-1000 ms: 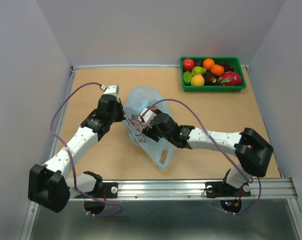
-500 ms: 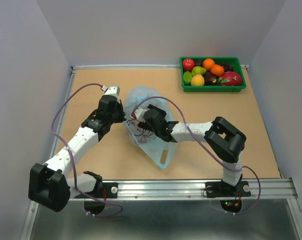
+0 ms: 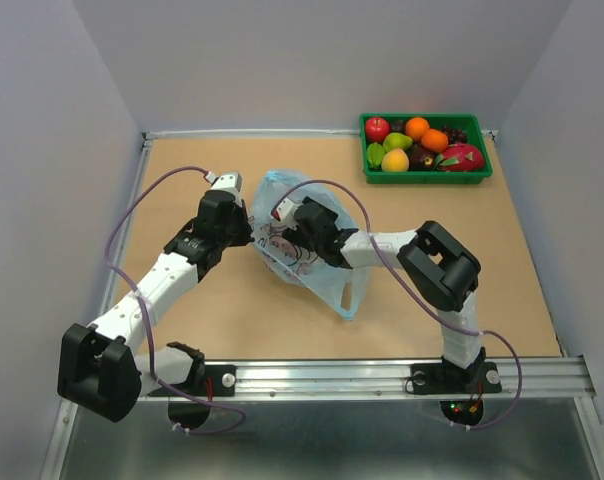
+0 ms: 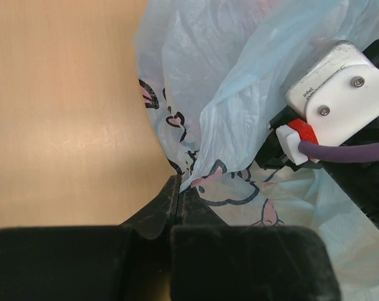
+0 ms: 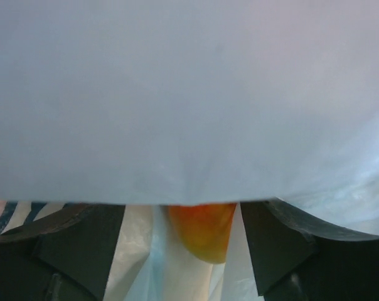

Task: Untie the knot of the plastic bag and take out the fruit

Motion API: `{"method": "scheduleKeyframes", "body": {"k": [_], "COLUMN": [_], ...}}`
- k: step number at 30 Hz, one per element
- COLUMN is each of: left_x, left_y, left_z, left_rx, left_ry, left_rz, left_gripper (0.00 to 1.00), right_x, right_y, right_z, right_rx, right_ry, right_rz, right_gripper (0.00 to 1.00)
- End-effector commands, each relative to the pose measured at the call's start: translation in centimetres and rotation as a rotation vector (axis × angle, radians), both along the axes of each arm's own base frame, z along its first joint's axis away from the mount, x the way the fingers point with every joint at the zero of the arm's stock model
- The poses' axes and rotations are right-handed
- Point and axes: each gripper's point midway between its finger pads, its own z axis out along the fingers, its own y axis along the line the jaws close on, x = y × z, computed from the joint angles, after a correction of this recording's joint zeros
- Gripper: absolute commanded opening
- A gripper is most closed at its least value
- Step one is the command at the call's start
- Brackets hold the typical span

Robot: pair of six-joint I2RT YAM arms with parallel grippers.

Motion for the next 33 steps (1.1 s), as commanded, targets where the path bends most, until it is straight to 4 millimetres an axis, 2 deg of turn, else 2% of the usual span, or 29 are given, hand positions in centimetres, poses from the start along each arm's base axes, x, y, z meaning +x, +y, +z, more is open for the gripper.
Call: {"method": "scheduleKeyframes", "body": {"k": [1, 2, 5, 8, 14, 17, 19, 23, 24, 26, 27, 28, 30, 31, 33], "left_x": [0.2, 0.2, 0.2, 0.2, 0.2, 0.2, 0.2, 0.2, 0.2, 0.2, 0.2, 0.2, 0.2, 0.3, 0.3], "left_y": [-0.1, -0.1, -0.1, -0.1, -0.2, -0.2, -0.1, -0.2, -0.2, -0.2, -0.2, -0.2, -0.2, -0.1, 0.0], "left_z": [0.1, -0.1, -0.1, -0.1, -0.3, -0.4, -0.4, -0.5, -0.5, -0.5, -0.5, -0.5, -0.5, -0.5, -0.3], "left_rx": [-0.008, -0.008, -0.005, -0.004, -0.005, -0.003, 0.0, 0.001, 0.001, 0.003, 0.003, 0.003, 0.004, 0.005, 0.007], "left_ry": [-0.011, -0.008, -0.009, -0.009, -0.001, -0.001, 0.001, 0.002, 0.002, 0.002, 0.002, 0.003, 0.003, 0.001, -0.004], "left_rz": [-0.008, -0.007, -0.006, -0.008, -0.013, -0.014, -0.011, -0.013, -0.015, -0.013, -0.013, -0.013, -0.011, -0.009, -0.004], "left_gripper": [0.0, 0.0, 0.0, 0.0, 0.0, 0.0, 0.0, 0.0, 0.0, 0.0, 0.0, 0.0, 0.0, 0.0, 0.0], "right_x": [-0.4, -0.1, 0.3, 0.4, 0.9, 1.9, 2.2, 1.5, 1.3, 0.4, 0.0, -0.5, -1.8, -2.6, -4.2], "right_y": [2.5, 2.1, 1.8, 1.5, 0.2, -0.9, -1.1, -0.4, -0.2, 0.2, 0.4, 0.9, 0.9, 1.5, 1.6], "right_z": [-1.1, -1.5, -2.4, -3.1, -5.0, -5.3, -5.2, -4.3, -4.2, -3.4, -3.0, -1.7, -1.0, 0.8, 1.3], "right_rx": [0.082, 0.094, 0.109, 0.116, 0.074, 0.07, 0.086, 0.157, 0.17, 0.215, 0.233, 0.271, 0.316, 0.364, 0.407], "right_ry": [0.088, 0.103, 0.136, 0.165, 0.204, 0.195, 0.196, 0.238, 0.248, 0.272, 0.281, 0.287, 0.319, 0.327, 0.367], "right_rz": [0.064, 0.05, 0.037, 0.03, -0.019, -0.075, -0.086, -0.047, -0.038, -0.015, -0.005, 0.024, 0.036, 0.079, 0.099], "right_gripper": [0.73, 0.72, 0.57, 0.56, 0.88, 0.97, 0.98, 0.77, 0.64, 0.49, 0.38, 0.35, 0.34, 0.34, 0.34]}}
